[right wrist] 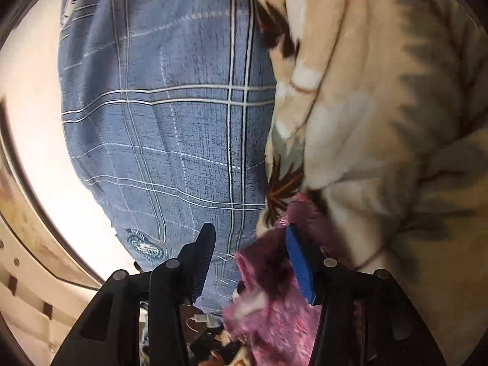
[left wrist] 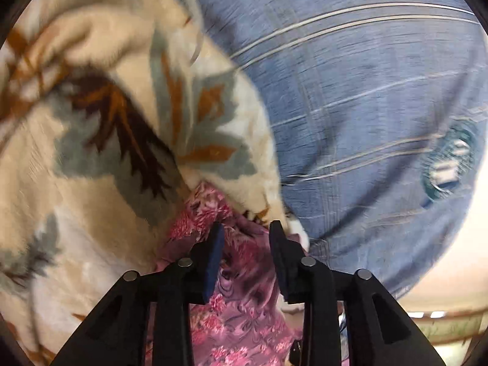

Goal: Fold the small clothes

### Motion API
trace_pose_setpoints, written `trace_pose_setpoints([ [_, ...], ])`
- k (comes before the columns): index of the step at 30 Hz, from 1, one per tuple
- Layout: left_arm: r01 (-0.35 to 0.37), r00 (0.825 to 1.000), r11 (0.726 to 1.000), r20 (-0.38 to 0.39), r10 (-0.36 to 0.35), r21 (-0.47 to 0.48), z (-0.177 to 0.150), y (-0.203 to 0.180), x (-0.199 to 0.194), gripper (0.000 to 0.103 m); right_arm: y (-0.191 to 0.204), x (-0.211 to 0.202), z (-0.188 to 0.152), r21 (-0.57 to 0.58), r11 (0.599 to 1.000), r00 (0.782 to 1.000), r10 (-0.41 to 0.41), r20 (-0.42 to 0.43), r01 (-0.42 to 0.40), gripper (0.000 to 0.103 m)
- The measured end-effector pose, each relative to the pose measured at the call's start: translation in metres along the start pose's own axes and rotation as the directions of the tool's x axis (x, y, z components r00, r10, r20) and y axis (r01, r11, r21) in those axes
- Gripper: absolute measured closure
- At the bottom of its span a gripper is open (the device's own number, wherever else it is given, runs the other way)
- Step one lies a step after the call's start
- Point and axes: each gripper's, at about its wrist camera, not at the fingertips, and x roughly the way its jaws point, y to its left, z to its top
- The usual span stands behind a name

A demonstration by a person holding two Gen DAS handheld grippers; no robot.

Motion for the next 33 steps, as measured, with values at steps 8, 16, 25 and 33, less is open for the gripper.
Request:
trace_pose_setpoints([
  [8,-0.081,0.997,0.956,0.027,0.076,0.283,-0.046,-0.014,-0.004,0.042,0.026,-0.006,-0.026,-0.225,0.971,0.991,-0.106,-0.086,0.084,0.047],
  [16,-0.234,0.972,0.852,0.106,0.208,0.468,-0.054,-0.033,0.021,0.044,0.048,0.03,-0.056,-0.445,0.858,0.945,-0.319,-0.071,0.256,0.047],
  [25,-0.462,0.855,0.362,0.297,0.426,0.81,-0.111,-0.067,0.028,0.043,0.044,0.035,-0.066,-0.537,0.79,0.916,-0.394,-0.077,0.295,0.046],
  [33,-0.458,0.857,0.516,0.207,0.471,0.723,-0.09,-0.037,0.036,0.097,0.045,0.032,-0.069,-0.541,0.785,0.913,-0.402,-0.073,0.302,0.047],
])
